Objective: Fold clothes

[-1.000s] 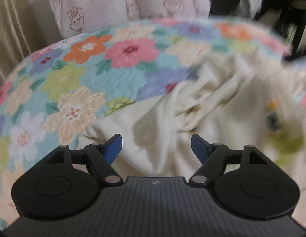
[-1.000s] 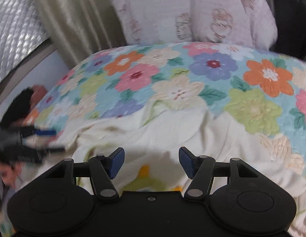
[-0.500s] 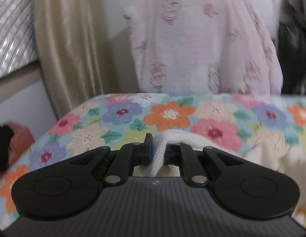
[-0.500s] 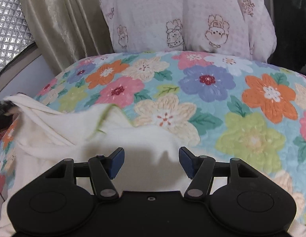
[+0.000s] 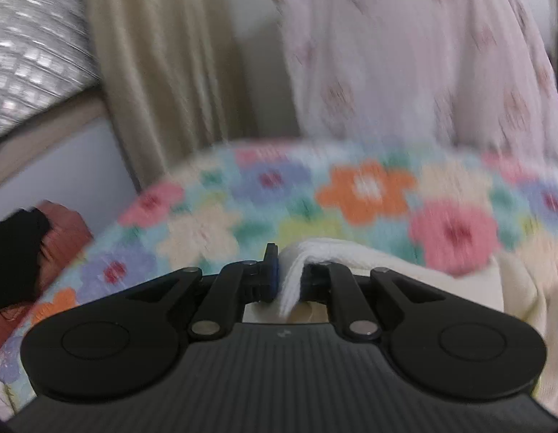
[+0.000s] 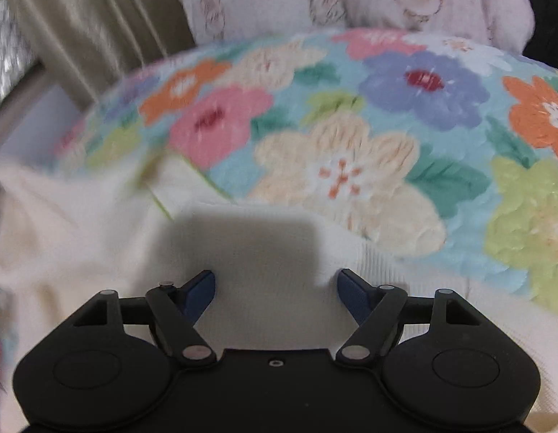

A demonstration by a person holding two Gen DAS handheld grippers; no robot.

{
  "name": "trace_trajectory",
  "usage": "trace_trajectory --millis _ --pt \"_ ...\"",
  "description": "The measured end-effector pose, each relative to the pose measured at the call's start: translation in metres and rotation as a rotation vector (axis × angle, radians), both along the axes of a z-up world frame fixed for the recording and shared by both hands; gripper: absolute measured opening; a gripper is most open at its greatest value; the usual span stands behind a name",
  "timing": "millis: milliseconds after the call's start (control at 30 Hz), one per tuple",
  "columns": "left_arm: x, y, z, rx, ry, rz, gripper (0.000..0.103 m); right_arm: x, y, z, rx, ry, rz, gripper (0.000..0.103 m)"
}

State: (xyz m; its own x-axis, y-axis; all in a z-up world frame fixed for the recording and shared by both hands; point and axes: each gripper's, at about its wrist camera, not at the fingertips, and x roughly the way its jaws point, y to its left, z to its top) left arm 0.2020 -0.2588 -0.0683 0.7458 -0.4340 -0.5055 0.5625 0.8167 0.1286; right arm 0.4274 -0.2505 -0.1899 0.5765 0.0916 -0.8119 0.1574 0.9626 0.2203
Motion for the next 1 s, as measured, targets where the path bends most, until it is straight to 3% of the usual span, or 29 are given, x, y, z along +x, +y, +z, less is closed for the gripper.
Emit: trace_trajectory --millis 33,67,133,200,267,367,467,500,533,633,700,733,767,800,833,900,933,967,1000 --pt "-0.001 0.004 0.000 -0.023 -0.018 0.028 0.008 -0.004 0.007 -0.002 -0.051 0.005 0.024 0.006" --pt "0.002 0.004 -0.009 -0.018 0.022 0.040 0.010 -0.012 0.012 0.001 -0.074 -0.016 0.045 0.003" --pt "0.011 -0.003 -0.035 0.094 0.180 0.009 0.016 -0.041 0.018 0.020 -0.049 -0.123 0.089 0.003" --pt "0.001 -0.002 -0.055 0.179 0.199 -0.020 0.024 -0.068 0.022 0.035 0.002 -0.162 0.158 0.003" --pt "-0.015 0.002 -0.058 0.187 0.159 -0.065 0.039 -0.088 0.026 0.040 0.047 -0.147 0.227 0.003" --pt "-0.039 0.005 -0.040 0.113 0.104 -0.143 0.047 -0.090 0.018 0.040 0.027 -0.142 0.206 0.010" --pt "-0.055 -0.008 -0.015 0.046 0.091 -0.277 0.064 -0.077 0.005 0.045 0.000 -0.146 0.164 0.030" --pt "-0.059 -0.016 -0.012 0.036 0.114 -0.339 0.068 -0.074 0.001 0.048 -0.012 -0.158 0.152 0.046" --pt "-0.061 -0.027 -0.013 0.038 0.147 -0.396 0.069 -0.071 -0.002 0.050 -0.011 -0.172 0.140 0.059" --pt "-0.065 -0.060 -0.033 0.095 0.271 -0.511 0.070 -0.058 -0.012 0.051 0.026 -0.204 0.098 0.064" --pt "-0.069 -0.078 -0.056 0.172 0.321 -0.515 0.071 -0.044 -0.014 0.044 0.092 -0.178 0.083 0.065" --pt "-0.070 -0.080 -0.065 0.214 0.311 -0.499 0.070 -0.037 -0.013 0.041 0.121 -0.161 0.080 0.065" --pt "-0.072 -0.081 -0.075 0.255 0.300 -0.483 0.061 -0.031 -0.011 0.037 0.144 -0.143 0.079 0.065" --pt "-0.074 -0.082 -0.084 0.297 0.289 -0.467 0.025 -0.025 -0.007 0.032 0.158 -0.126 0.080 0.065" --pt "-0.075 -0.082 -0.092 0.329 0.278 -0.452 0.007 -0.020 -0.001 0.028 0.154 -0.115 0.087 0.065" --pt "-0.072 -0.061 -0.085 0.275 0.245 -0.417 0.006 -0.015 0.013 0.024 0.119 -0.110 0.122 0.064" --pt "-0.067 -0.047 -0.074 0.248 0.205 -0.379 0.006 -0.014 0.020 0.023 0.085 -0.115 0.154 0.033" --pt "-0.062 -0.033 -0.064 0.221 0.165 -0.340 0.006 -0.013 0.027 0.023 0.050 -0.119 0.186 0.008" --pt "-0.057 -0.019 -0.053 0.193 0.129 -0.297 0.006 -0.014 0.033 0.024 0.011 -0.133 0.206 0.010"
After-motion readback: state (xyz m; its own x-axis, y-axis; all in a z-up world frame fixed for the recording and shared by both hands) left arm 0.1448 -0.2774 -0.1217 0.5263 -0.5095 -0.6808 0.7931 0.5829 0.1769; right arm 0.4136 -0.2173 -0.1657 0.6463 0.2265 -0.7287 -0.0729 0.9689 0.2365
